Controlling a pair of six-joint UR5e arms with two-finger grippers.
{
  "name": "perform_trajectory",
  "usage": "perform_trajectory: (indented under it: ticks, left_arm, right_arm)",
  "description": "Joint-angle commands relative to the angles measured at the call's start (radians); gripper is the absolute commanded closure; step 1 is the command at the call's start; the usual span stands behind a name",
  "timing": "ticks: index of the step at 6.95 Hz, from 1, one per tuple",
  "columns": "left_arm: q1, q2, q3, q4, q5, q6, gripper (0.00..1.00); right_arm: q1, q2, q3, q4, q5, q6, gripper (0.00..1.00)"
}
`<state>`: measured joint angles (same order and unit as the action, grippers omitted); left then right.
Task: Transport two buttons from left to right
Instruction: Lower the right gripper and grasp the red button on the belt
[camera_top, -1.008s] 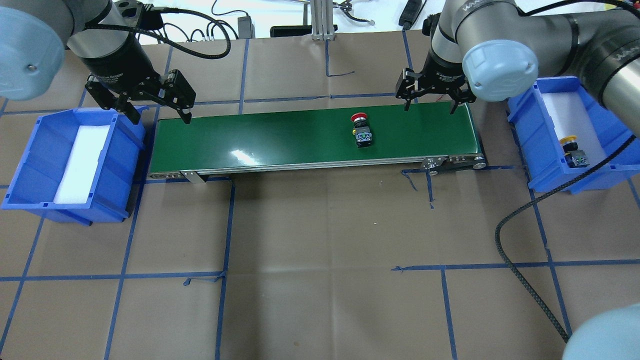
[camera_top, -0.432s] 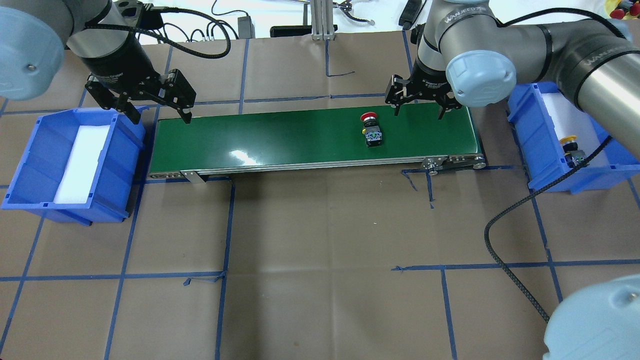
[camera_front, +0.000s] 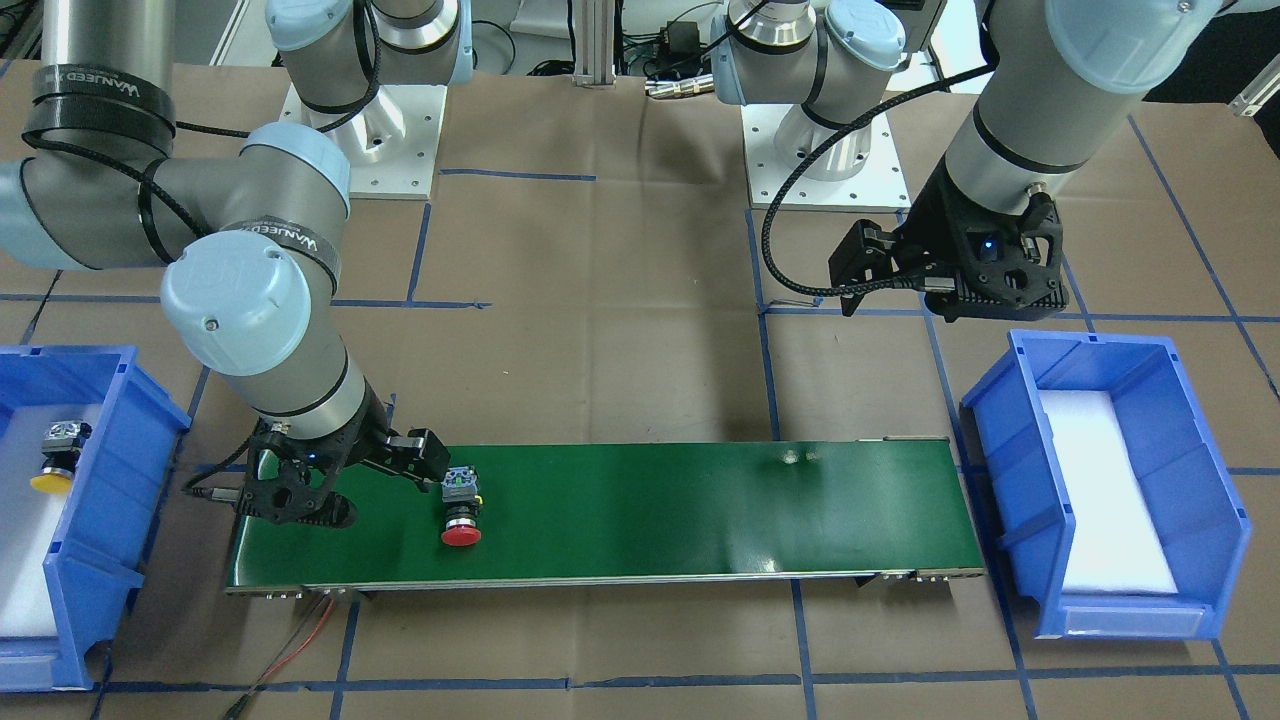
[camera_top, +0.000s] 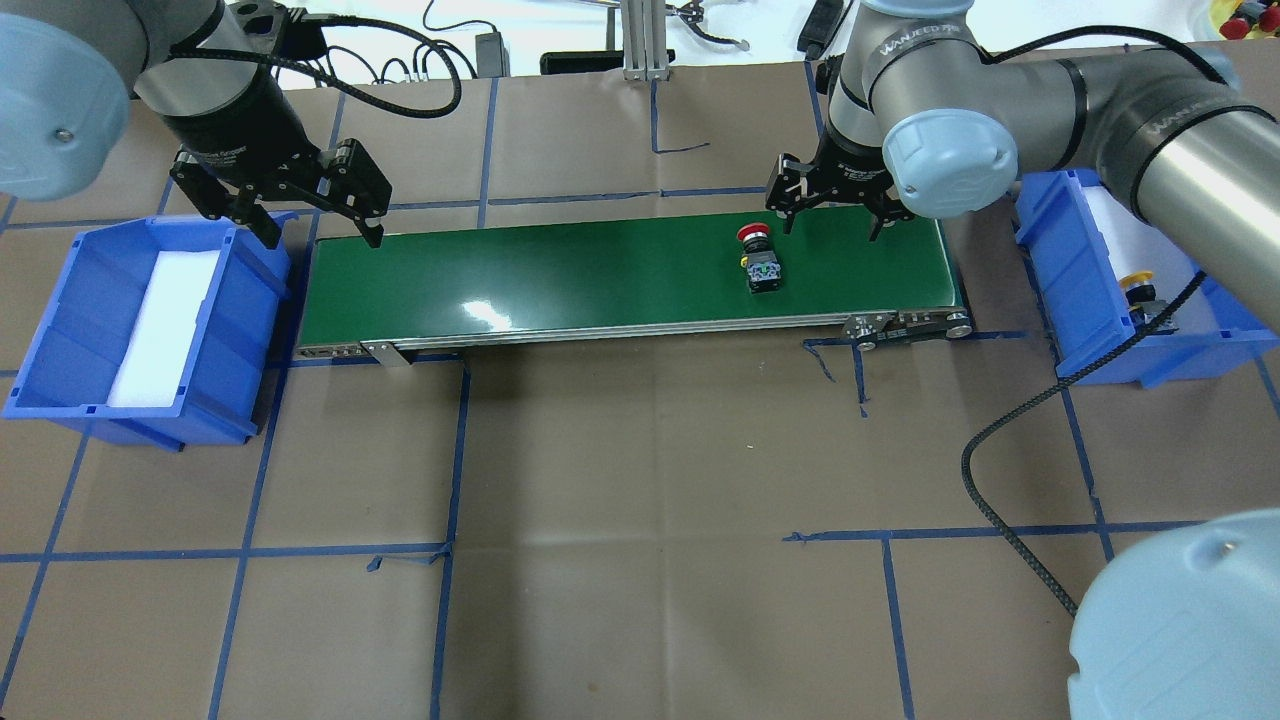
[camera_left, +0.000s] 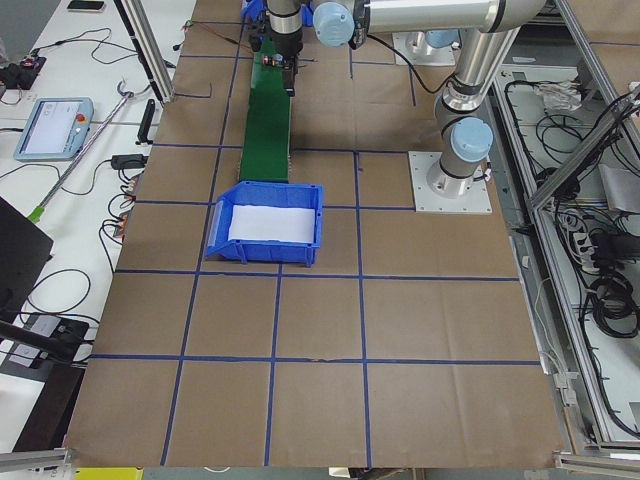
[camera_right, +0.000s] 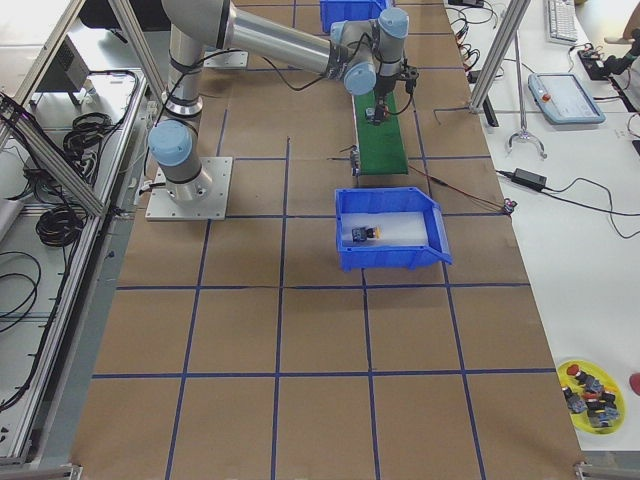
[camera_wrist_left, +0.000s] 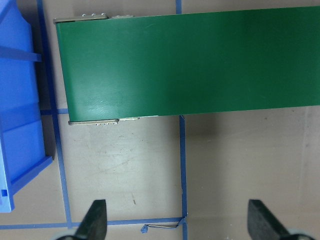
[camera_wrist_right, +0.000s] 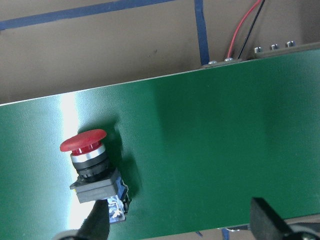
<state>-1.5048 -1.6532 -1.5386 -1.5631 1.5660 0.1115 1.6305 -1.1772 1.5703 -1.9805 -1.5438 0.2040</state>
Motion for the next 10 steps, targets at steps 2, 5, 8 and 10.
perform_trajectory:
  ticks: [2, 5, 8, 10]
  left_arm:
    - [0.0, 0.0, 0.0, 0.0, 0.002, 0.0, 0.0]
    - [0.0, -0.003, 0.0, 0.0, 0.002, 0.0, 0.0]
    - [0.0, -0.003, 0.0, 0.0, 0.002, -0.001, 0.0]
    - [0.0, -0.005, 0.0, 0.0, 0.0, -0.001, 0.0]
  right_arm:
    - [0.0, 0.028, -0.001, -0.004, 0.004, 0.0, 0.01]
    - [0.002, 0.05, 0.0, -0.005, 0.004, 0.0, 0.01]
    - [0.002, 0.091, 0.0, -0.006, 0.002, -0.003, 0.01]
    - [0.0, 0.106, -0.001, -0.006, -0.001, -0.014, 0.23]
